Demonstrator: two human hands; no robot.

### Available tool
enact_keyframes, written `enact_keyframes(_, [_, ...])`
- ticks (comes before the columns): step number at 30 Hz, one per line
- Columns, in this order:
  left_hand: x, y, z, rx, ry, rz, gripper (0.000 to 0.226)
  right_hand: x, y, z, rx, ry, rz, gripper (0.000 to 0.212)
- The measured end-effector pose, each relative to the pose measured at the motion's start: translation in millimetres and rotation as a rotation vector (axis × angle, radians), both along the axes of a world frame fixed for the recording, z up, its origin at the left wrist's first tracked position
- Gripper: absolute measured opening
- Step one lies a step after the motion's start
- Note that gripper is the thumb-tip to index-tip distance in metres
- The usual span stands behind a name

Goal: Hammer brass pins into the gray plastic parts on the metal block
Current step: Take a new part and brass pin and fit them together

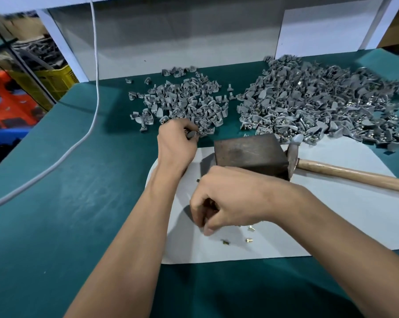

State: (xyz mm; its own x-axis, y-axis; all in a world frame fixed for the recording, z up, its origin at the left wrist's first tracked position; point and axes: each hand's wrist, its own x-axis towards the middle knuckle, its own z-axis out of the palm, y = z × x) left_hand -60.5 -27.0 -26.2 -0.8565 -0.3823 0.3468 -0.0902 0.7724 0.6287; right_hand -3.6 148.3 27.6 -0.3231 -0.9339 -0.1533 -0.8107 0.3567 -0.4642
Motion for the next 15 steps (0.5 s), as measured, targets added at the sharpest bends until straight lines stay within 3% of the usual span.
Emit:
enact_keyframes(6, [-2.1, 5.5, -1.3, 0.205, 0.14, -0.018, 0.022, -1.1, 3.0, -7.5, -0.043, 0.007, -0.017, 0.005])
enact_keyframes(9, [-2.6, 12.9, 2.8, 0.389, 0.215, -0.077, 0.022, -8.8, 15.1, 0.6, -0.247, 0.017, -0.074, 0.007])
enact_keyframes(15, [4.2, 37.0, 17.4, 0.863, 0.278, -0.379, 0.023, -32.6, 59.2, 2.0, -0.691, 0.112, -0.524, 0.003])
